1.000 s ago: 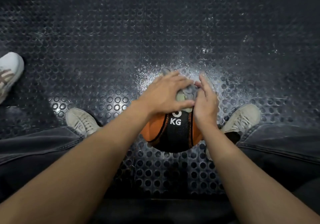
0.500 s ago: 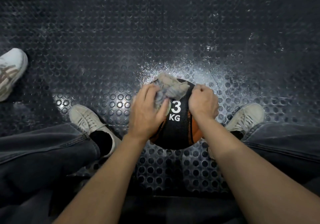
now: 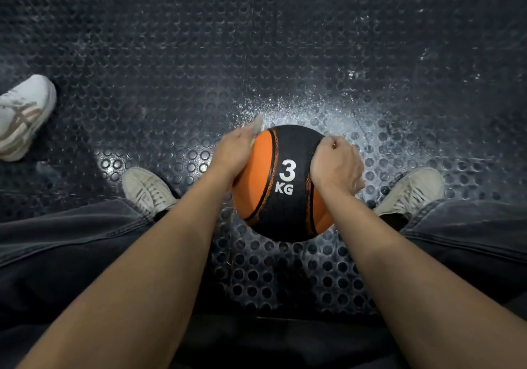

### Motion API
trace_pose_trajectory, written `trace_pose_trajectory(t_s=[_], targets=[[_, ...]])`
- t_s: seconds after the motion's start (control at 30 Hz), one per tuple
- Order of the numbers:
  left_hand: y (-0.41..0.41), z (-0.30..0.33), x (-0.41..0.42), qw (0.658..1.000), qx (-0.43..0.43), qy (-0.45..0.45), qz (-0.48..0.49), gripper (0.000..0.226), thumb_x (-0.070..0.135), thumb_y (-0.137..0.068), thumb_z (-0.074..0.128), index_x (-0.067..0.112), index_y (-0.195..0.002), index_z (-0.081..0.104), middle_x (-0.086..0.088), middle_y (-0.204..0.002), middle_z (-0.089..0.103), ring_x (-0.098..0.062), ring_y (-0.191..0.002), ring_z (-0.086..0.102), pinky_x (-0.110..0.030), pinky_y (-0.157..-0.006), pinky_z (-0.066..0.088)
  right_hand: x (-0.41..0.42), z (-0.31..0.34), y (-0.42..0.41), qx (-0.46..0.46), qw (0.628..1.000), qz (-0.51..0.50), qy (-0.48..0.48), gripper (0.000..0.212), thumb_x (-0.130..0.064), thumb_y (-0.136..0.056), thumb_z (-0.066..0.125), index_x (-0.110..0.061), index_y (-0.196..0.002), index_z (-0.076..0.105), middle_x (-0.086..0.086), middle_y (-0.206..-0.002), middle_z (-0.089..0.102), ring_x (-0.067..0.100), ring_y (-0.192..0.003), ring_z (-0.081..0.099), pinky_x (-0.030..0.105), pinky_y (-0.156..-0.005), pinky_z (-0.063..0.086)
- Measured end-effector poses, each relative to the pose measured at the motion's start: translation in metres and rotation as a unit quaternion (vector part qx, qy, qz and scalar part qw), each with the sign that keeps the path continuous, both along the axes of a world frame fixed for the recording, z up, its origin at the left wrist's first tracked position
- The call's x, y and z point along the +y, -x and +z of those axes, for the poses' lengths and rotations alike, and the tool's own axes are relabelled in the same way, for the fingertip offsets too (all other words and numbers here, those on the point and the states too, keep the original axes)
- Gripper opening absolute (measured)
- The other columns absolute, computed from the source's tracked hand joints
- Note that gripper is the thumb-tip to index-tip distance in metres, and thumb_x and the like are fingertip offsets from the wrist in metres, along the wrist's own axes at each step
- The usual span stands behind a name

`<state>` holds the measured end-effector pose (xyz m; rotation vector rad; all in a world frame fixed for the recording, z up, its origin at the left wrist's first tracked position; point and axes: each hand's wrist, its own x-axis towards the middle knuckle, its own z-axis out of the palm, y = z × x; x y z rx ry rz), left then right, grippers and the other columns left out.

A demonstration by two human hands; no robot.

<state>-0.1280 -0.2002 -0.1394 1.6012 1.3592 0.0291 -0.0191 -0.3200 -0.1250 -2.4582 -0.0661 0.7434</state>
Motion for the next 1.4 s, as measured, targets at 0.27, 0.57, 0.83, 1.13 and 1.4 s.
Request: trace_pose_trajectory(t_s=[0.27, 0.57, 0.83, 1.13, 1.4], targets=[[0.070, -0.051, -0.047, 0.913, -0.026, 0.311, 0.262, 0.032, 0.035, -0.096, 0.055, 0.008, -0.079, 0.063, -0.008, -0.064, 0.066, -0.021, -0.052, 0.060, -0.028, -0.051, 0.053, -0.003, -0.005, -0.012, 0.015, 0.998, 0.059, -0.021, 0.040, -0.038, -0.101, 0.033, -0.031, -0.132, 0.057, 0.004, -0.134, 0.053, 0.027, -0.126, 0.044, 0.052, -0.112, 0.029], [0.109, -0.048, 0.011, 0.944, -0.045, 0.105, 0.311, 0.018, 0.027, -0.093, 0.059, 0.012, -0.090, 0.070, -0.014, -0.090, 0.072, -0.029, -0.083, 0.069, -0.043, -0.075, 0.055, -0.008, -0.012, -0.016, 0.018, 0.998, 0.061, -0.022, 0.047, -0.046, -0.096, 0.029, -0.031, -0.126, 0.061, 0.004, -0.122, 0.061, 0.028, -0.115, 0.053, 0.054, -0.107, 0.036], [0.067, -0.007, -0.014, 0.991, 0.004, -0.090, 0.097, 0.048, 0.042, -0.101, 0.040, 0.022, -0.144, 0.040, 0.001, -0.144, 0.044, -0.017, -0.127, 0.044, -0.039, -0.108, 0.035, -0.023, -0.017, -0.024, 0.076, 0.991, -0.077, -0.082, 0.038, -0.048, -0.099, 0.041, -0.024, -0.072, 0.051, -0.004, -0.072, 0.053, 0.019, -0.077, 0.051, 0.036, -0.086, 0.036], [0.010, 0.010, -0.053, 1.000, -0.001, -0.011, 0.011, 0.064, 0.069, -0.092, 0.030, 0.039, -0.148, 0.026, 0.000, -0.156, 0.028, -0.024, -0.140, 0.030, -0.048, -0.112, 0.023, -0.042, -0.031, -0.027, 0.212, 0.969, -0.042, -0.122, 0.043, -0.049, -0.102, 0.033, -0.020, -0.102, 0.066, 0.009, -0.102, 0.068, 0.031, -0.098, 0.066, 0.051, -0.098, 0.049], [0.009, 0.016, -0.053, 1.000, 0.007, -0.023, -0.001, 0.066, 0.067, -0.094, 0.024, 0.035, -0.151, 0.021, -0.003, -0.157, 0.024, -0.025, -0.142, 0.025, -0.049, -0.113, 0.021, -0.042, -0.022, -0.023, 0.132, 0.987, 0.009, -0.089, 0.046, -0.049, -0.103, 0.028, -0.021, -0.119, 0.061, 0.003, -0.120, 0.062, 0.025, -0.107, 0.056, 0.039, -0.095, 0.039]])
